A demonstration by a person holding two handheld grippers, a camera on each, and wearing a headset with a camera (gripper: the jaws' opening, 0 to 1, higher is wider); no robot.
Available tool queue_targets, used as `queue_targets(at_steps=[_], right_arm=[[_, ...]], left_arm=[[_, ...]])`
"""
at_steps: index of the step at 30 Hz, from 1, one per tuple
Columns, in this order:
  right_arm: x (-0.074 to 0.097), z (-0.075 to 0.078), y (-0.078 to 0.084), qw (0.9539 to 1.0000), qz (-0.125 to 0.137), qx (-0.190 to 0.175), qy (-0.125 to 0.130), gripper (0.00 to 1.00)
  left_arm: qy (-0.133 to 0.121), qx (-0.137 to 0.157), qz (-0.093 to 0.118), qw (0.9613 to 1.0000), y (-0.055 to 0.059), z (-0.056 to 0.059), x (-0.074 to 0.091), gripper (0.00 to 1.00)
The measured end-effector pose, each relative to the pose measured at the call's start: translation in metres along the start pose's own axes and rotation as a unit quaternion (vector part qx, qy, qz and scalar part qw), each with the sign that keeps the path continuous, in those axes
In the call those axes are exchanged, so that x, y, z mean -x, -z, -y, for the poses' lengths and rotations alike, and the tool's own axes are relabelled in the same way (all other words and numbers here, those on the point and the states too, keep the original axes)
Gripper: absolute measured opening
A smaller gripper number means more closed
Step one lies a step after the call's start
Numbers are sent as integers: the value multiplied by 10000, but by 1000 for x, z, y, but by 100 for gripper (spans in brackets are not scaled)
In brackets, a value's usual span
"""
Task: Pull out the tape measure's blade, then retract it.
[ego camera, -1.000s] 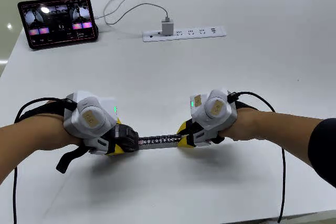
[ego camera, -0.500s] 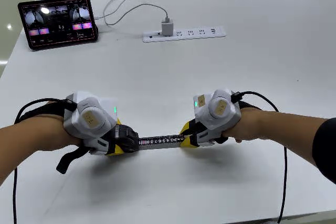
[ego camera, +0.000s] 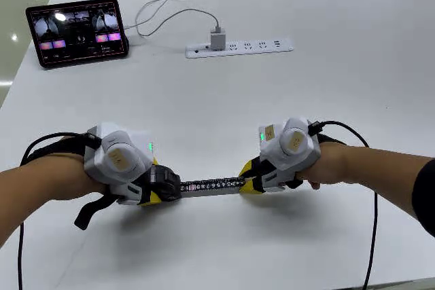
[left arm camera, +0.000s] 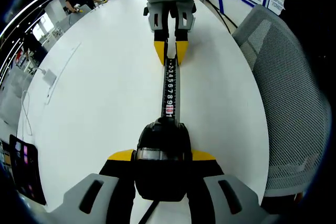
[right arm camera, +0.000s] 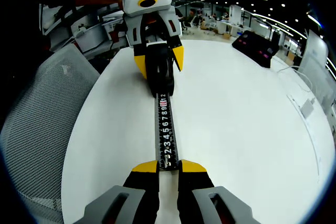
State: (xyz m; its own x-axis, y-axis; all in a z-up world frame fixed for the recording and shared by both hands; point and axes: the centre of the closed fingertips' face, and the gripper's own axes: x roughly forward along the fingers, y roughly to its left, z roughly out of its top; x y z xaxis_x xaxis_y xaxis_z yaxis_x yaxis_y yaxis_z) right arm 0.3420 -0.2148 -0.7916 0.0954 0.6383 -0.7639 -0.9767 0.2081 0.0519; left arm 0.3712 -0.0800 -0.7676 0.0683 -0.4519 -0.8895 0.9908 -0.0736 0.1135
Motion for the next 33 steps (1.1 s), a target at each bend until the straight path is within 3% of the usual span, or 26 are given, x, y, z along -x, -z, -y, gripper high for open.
queue_targets(at_steps=[33], right_arm=[[17,4,18,9999,-112,-23,30,8]], left_arm=[[3,54,23,10000,0,0,0,32]])
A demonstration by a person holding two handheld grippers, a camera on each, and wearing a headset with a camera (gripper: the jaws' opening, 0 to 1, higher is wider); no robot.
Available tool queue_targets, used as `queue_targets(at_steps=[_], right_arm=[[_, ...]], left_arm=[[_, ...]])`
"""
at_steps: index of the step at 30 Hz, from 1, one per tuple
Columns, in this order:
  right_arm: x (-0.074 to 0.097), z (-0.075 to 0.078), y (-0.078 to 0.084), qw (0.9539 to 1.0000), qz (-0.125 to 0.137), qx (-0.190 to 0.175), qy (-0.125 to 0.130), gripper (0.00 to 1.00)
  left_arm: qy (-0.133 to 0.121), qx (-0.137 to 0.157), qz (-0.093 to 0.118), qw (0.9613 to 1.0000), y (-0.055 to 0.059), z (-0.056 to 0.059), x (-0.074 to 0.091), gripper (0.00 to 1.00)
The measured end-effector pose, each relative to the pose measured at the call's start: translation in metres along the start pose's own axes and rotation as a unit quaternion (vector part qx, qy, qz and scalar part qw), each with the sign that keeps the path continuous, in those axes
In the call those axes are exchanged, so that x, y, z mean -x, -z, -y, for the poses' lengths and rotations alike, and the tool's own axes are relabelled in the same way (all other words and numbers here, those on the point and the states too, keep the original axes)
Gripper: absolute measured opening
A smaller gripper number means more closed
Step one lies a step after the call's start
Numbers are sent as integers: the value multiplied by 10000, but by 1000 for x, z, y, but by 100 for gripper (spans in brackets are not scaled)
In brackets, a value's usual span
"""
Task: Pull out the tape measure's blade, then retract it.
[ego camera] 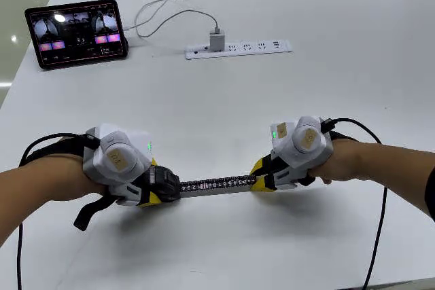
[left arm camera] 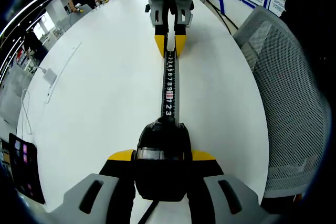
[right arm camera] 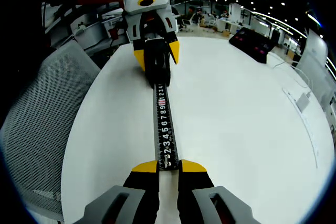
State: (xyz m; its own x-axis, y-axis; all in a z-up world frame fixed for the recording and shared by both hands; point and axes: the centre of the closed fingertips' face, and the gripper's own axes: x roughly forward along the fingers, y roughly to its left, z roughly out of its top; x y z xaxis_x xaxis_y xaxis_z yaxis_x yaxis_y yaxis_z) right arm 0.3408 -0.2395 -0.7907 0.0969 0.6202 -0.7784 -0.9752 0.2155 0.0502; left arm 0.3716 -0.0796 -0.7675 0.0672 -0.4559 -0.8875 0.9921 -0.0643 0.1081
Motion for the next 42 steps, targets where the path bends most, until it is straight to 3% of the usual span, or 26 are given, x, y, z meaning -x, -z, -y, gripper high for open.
queue_targets(at_steps=[42], right_arm=[[18,3,19,9999,-112,-94,91,8]], left_arm=[[-1,-1,6,10000,0,0,0,32]])
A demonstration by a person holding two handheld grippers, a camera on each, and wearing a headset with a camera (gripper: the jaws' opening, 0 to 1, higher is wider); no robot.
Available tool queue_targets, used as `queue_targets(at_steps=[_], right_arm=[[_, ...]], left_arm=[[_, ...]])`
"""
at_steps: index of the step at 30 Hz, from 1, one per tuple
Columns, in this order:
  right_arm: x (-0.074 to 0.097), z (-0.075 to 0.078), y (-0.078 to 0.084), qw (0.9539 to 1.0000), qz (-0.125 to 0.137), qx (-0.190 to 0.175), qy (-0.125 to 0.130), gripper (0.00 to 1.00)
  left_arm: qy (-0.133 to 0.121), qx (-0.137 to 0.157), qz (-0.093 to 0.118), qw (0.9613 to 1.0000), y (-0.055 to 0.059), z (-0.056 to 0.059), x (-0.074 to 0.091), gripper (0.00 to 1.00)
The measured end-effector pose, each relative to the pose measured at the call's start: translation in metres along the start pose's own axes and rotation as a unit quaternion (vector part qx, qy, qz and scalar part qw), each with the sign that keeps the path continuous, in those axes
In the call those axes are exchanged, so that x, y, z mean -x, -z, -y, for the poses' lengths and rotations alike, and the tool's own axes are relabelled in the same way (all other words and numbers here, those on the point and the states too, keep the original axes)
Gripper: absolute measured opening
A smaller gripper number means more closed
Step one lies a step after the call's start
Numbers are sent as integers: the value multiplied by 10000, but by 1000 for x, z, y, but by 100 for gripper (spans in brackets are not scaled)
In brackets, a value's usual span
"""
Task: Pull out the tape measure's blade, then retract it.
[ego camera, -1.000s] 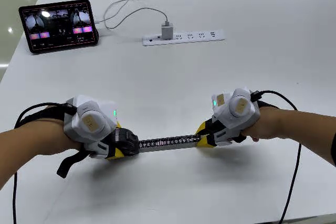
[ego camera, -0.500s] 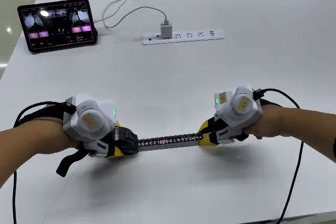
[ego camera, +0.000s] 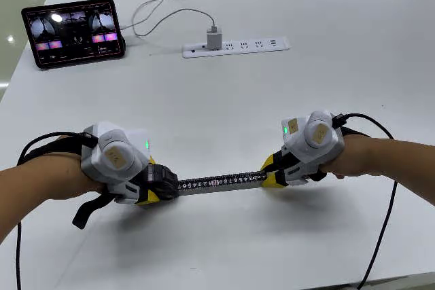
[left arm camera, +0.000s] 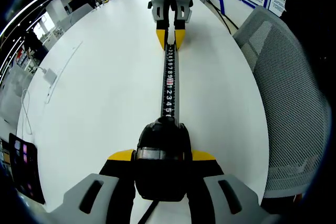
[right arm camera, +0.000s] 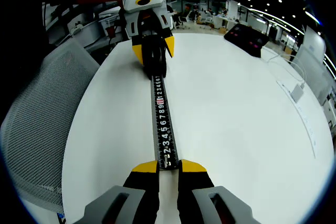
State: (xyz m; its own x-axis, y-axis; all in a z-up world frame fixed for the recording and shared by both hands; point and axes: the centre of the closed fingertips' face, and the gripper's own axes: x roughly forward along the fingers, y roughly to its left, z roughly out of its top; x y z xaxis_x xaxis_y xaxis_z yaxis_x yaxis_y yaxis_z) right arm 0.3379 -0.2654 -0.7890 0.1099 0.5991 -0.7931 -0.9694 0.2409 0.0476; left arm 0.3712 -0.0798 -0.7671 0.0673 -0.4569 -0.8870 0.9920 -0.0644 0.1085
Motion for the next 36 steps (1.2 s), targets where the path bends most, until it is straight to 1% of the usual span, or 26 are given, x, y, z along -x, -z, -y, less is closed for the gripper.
queue_targets(at_steps=[29,36], right_arm=[[7,2,14,9999,-81,-89,23,8],[10,3,16,9999,-105,-33,42,8]], left_arm=[[-14,6,1,10000,0,0,-1,32],[-9,26,1,10000,0,0,-1,32]])
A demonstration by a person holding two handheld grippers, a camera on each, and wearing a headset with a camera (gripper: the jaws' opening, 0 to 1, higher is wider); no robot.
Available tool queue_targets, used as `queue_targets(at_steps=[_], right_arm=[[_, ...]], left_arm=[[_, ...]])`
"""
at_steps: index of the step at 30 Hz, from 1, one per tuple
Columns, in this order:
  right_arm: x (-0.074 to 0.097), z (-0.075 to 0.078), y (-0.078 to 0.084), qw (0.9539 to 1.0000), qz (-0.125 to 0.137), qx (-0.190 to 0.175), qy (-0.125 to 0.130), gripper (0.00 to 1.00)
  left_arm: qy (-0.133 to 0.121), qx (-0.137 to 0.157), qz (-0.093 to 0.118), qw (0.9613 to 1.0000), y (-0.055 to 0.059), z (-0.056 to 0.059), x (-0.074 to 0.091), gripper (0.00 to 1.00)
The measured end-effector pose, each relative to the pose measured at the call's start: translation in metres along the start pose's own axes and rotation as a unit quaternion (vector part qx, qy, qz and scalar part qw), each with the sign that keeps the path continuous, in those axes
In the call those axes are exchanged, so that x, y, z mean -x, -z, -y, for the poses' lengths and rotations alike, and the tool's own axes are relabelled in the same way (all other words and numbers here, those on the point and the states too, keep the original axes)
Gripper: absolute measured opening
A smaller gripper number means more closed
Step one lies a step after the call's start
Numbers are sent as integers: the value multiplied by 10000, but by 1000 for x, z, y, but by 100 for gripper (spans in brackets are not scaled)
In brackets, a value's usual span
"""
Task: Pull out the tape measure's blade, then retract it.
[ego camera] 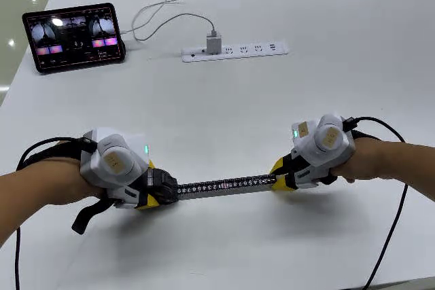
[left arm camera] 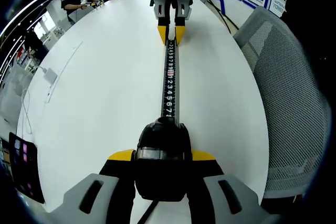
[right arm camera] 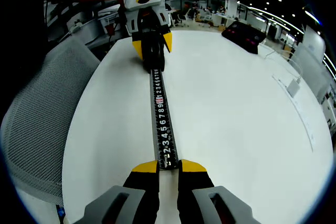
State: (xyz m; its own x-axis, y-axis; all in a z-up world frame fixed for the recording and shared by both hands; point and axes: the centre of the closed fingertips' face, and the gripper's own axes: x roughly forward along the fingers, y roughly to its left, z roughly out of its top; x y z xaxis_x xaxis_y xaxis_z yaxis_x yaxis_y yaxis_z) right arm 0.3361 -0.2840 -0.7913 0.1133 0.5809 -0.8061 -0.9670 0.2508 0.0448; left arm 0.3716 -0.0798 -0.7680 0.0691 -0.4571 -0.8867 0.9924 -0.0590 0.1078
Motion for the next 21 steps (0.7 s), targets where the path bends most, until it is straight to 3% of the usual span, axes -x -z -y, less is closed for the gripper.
queue_targets(at_steps=[21], right_arm=[[3,1,5,10000,-46,-37,-27,8]], left_arm=[[-11,11,-1,10000,0,-1,0,32]])
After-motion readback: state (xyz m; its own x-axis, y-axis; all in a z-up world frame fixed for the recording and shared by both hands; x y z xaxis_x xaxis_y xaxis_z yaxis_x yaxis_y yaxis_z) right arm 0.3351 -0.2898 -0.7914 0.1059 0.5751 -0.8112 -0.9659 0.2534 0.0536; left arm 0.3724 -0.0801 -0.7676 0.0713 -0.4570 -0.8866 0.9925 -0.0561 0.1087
